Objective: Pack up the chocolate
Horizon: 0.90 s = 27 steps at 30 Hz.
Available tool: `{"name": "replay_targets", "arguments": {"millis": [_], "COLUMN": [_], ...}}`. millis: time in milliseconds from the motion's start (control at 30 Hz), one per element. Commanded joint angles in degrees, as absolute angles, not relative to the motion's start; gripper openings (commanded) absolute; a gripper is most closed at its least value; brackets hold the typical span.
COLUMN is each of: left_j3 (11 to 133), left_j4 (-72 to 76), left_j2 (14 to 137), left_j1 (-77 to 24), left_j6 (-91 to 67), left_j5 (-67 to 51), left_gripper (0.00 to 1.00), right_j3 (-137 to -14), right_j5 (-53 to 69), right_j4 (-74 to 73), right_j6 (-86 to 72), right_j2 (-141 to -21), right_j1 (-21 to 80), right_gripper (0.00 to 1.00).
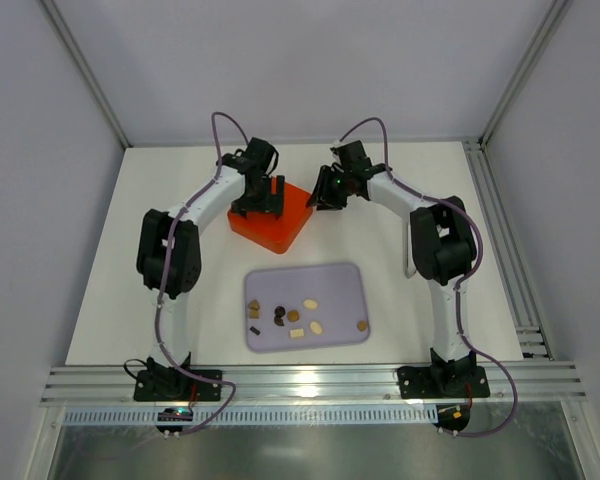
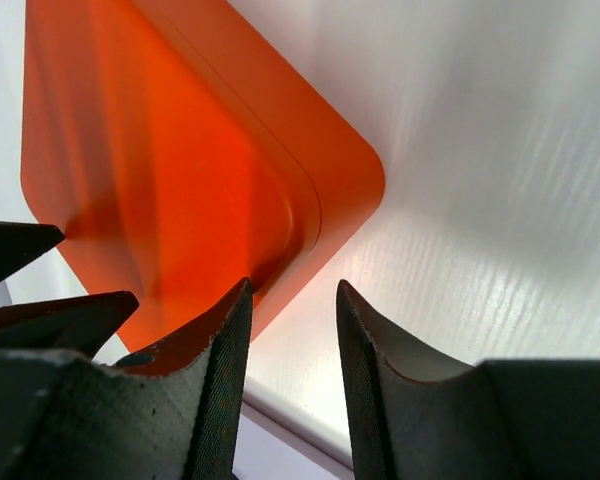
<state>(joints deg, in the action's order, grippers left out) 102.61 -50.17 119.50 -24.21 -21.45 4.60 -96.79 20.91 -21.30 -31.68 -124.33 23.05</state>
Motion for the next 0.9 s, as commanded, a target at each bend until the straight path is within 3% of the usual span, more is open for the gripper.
{"name": "replay_targets", "arguments": {"millis": [0,433,700,867], "left_j3": [96.9,88.5,88.4,91.1], "left_j4": [-49.9,-40.2,-37.9,-39.7], "left_j2": [122.2,115.4,112.2,107.2], "left_j1": [-25.8,-27.8,-28.3,-26.9], "left_j6": [-26.4,-34.1,-35.4,-33.1], "left_j5": [-5.1,-8.3,-9.1,-8.0], "left_gripper": [0.87,0.87,0.88,0.88], "right_j3": [-98.9,-102.9,-104.2,-101.9], "right_j5": [17.6,18.5,17.9,15.8], "right_j4": [-25.7,-27.8,-28.4,-26.7], "right_j6": [-29.0,-27.4,-26.8,-26.1], "right_j2": [-120.9,-119.2,-117.3,-112.2], "right_j1": [22.8,22.8,23.1,23.0], "right_gripper": [0.41,0.47,0.49,0.56]}}
